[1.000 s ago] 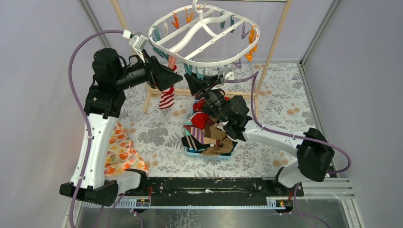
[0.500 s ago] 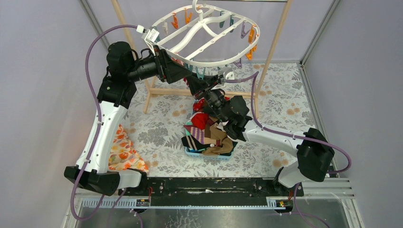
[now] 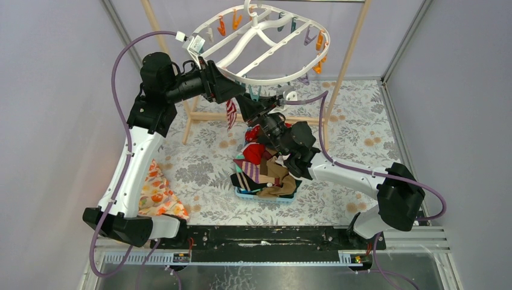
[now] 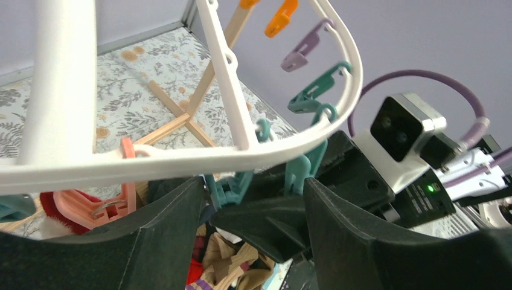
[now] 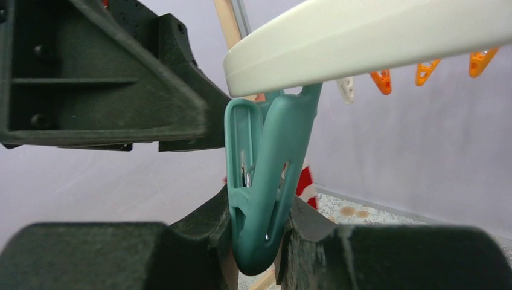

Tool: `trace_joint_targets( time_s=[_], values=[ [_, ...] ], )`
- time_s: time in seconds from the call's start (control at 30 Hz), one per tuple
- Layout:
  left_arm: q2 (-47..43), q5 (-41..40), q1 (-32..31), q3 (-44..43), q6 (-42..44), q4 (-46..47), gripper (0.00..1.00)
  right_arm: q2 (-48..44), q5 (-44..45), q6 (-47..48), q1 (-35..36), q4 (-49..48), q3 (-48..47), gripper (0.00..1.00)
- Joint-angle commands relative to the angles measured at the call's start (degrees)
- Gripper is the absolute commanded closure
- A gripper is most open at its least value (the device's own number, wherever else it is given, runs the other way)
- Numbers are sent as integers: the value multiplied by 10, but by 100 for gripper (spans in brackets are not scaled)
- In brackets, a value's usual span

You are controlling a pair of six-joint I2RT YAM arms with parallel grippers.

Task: Clip the socks to the hanger
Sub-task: Open the clamp at the hanger.

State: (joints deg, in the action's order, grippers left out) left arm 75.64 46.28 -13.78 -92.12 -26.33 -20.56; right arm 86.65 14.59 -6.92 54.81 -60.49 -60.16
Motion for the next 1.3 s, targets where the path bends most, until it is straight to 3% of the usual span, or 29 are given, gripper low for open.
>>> trace_joint_targets(
  time_s=[0.0, 0.37, 0.77, 1.07, 1.13, 1.27],
  values=[
    [-4, -43, -8, -5, 19, 21, 32, -12, -25, -1, 12, -15, -23, 100],
    [-6, -61, -14, -10, 30, 0, 32, -5, -30, -4, 12, -7, -34, 100],
    [22, -92, -24, -27, 28, 2, 42, 0, -36, -4, 15, 11, -46, 100],
    [21, -119, -27, -28, 29, 6, 65, -8, -24, -4, 16, 32, -39, 96],
    [20, -120, -27, -25, 30, 6, 76, -13, -18, -5, 16, 31, -29, 87],
    [17, -121, -27, -22, 32, 2, 98, -38, 3, -16, 16, 30, 1, 58]
  ],
)
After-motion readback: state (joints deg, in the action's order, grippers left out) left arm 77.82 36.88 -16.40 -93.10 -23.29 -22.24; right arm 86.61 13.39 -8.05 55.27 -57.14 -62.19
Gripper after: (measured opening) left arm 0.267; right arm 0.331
